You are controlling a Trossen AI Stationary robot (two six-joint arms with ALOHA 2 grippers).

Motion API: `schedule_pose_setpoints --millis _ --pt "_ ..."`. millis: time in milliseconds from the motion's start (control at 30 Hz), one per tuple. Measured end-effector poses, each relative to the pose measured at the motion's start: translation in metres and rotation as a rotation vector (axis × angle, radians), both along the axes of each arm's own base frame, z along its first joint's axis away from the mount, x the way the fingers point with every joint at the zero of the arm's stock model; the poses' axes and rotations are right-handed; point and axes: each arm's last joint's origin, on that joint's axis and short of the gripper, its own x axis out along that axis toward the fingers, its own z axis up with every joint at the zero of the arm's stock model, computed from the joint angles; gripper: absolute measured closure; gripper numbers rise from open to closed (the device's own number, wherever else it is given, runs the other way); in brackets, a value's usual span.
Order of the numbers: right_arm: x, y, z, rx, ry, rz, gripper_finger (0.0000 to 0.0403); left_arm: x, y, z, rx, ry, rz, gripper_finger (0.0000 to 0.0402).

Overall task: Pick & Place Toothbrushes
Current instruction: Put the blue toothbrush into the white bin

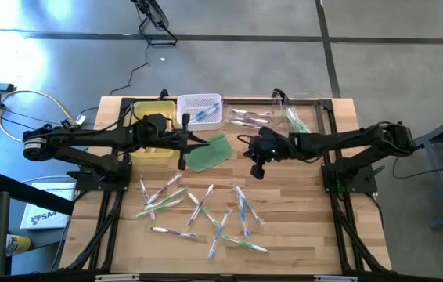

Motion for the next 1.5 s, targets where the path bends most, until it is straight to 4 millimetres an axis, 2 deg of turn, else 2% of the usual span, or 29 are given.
schedule_pose_setpoints --millis 200,500,667,833,933,1167,1500 --pt "0.000 0.016 0.000 -0.019 -0.005 -0.012 0.0399 -0.002 -0.001 0.000 0.063 -0.023 -0.019 0.0399" --pt "0.000 0.023 0.000 0.005 -0.014 -0.023 0.0399 -0.009 -0.002 -0.036 0.020 -0.063 -0.004 0.0401" --pt "0.000 0.024 0.000 0.019 -0.015 -0.023 0.0399 -0.009 -0.003 -0.039 0.003 -0.038 -0.012 0.0401" --pt "-0.001 0.028 -0.001 0.130 -0.009 -0.011 0.0399 -0.010 -0.003 -0.042 -0.001 -0.006 -0.013 0.0401" --pt "-0.003 0.039 -0.003 0.169 0.005 -0.039 0.0399 -0.010 -0.003 -0.044 -0.004 0.010 -0.013 0.0401" --pt "-0.011 0.079 -0.003 0.145 -0.019 -0.107 0.0400 -0.011 -0.003 -0.047 -0.053 0.037 -0.005 0.0400" --pt "-0.020 0.104 0.005 0.221 0.044 -0.261 0.0400 -0.011 -0.003 -0.047 -0.069 0.039 -0.002 0.0400"
